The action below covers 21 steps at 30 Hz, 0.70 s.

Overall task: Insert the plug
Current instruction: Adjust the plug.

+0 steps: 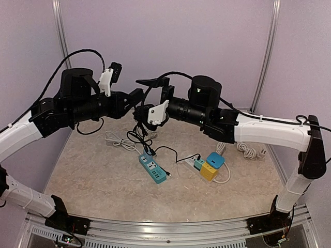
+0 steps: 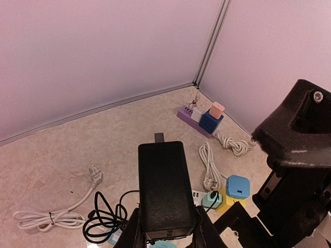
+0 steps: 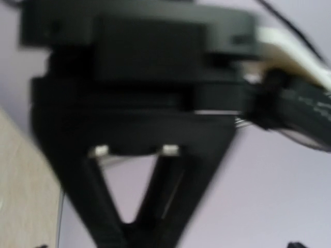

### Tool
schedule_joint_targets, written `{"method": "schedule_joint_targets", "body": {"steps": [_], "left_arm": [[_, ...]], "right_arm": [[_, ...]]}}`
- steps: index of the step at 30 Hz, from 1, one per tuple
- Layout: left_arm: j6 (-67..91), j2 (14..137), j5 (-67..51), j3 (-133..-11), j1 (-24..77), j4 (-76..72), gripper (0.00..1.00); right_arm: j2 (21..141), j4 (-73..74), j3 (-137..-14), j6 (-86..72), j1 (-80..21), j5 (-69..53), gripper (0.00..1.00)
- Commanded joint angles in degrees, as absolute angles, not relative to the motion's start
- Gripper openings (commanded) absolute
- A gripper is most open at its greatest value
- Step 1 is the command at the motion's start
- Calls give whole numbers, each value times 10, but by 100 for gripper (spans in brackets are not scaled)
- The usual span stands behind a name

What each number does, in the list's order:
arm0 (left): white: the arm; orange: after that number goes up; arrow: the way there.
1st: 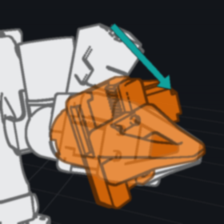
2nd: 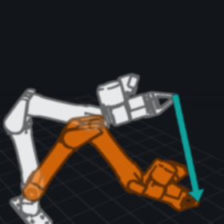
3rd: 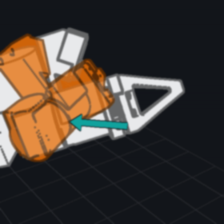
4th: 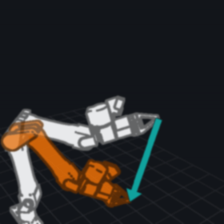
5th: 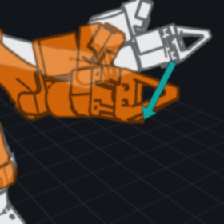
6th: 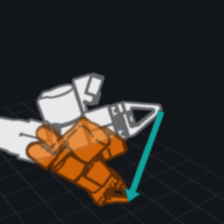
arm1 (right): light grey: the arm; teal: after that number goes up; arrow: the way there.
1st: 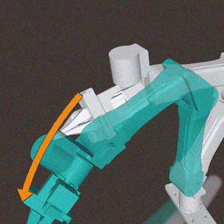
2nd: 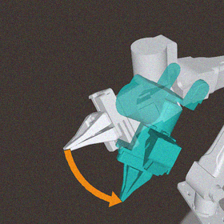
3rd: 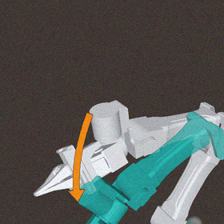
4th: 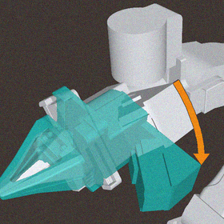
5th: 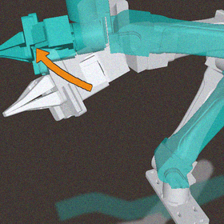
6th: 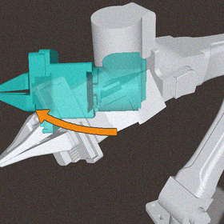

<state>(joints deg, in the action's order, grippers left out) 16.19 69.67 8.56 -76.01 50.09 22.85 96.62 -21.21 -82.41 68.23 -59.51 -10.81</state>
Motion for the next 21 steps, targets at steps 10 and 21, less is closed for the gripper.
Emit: {"method": "schedule_joint_targets", "body": {"steps": [10,21], "left_arm": [[141,706,62,-779,507,265,0],[124,708,80,-786,508,282,0]], "right_arm": [[991,-52,-870,838,-593,-40,84],[967,-27,-877,837,-592,-40,85]]}}
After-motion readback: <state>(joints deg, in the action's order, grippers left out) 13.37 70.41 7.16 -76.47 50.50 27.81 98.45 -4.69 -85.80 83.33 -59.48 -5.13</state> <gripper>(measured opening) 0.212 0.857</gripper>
